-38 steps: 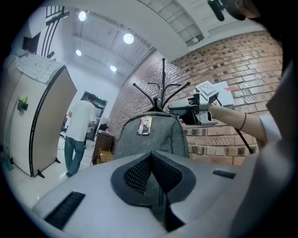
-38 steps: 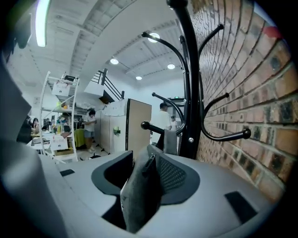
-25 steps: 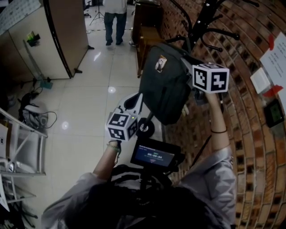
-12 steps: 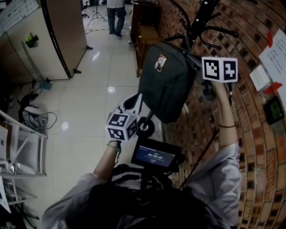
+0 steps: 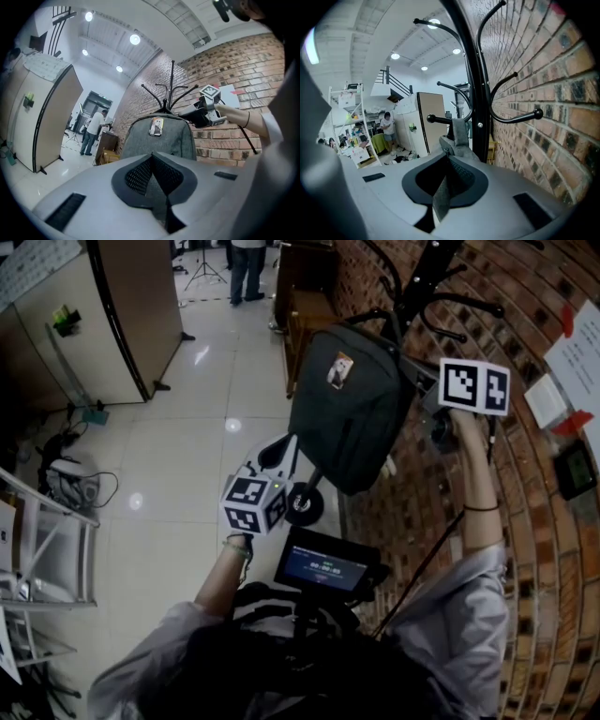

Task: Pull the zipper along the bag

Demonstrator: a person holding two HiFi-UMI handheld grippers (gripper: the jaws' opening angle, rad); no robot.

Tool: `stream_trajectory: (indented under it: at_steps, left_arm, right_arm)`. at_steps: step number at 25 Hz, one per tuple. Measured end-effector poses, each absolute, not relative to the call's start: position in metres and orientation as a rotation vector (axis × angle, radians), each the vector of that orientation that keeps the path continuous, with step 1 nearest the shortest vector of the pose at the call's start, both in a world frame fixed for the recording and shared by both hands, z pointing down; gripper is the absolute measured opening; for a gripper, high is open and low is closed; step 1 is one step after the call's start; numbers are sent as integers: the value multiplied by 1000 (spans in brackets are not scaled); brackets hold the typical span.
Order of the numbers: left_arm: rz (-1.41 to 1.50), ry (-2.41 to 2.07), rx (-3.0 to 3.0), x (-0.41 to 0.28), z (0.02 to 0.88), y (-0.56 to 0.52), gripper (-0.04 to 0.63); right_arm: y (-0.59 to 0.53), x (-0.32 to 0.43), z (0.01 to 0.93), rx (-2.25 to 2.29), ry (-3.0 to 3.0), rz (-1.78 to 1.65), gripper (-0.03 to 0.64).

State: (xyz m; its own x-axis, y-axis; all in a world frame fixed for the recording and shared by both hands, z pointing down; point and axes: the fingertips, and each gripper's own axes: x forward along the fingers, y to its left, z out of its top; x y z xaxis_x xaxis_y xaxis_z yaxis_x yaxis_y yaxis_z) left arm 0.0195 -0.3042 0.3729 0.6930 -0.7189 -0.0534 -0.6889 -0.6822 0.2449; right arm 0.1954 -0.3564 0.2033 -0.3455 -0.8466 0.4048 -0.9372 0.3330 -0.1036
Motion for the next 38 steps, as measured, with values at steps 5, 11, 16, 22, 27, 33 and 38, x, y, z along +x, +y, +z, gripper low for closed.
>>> stream_trajectory:
  at_steps: [5,11,16,22,27,33,38]
  left_arm:
    - [-202,-1122,2708,25,375,-302,7]
    - [-194,-1100,2720,36,376,-299,6]
    - [-191,-1075,2733,47,374,-295,6]
    - [-182,-1065,2749,57,374,-290,6]
    - [-173,-1073,2748,58,379,-289,6]
    - [-164,-1070,2751,63,381,-287,6]
    - [-151,-1062,2756,67,384,-283,6]
  right_arm:
    - [-348,203,206,1633,-2382,527,6]
    - [-338,210,213,1664,-2408,535,8]
    - [-330,215,221,1694,-2434,556,8]
    - [-325,220,232,1727,-2426,528,8]
    - [-320,222,240,1749,-2469,572,8]
    - [-315,223,248,1762,-2494,579,8]
    - [-311,224,254,1771,-2484,555,8]
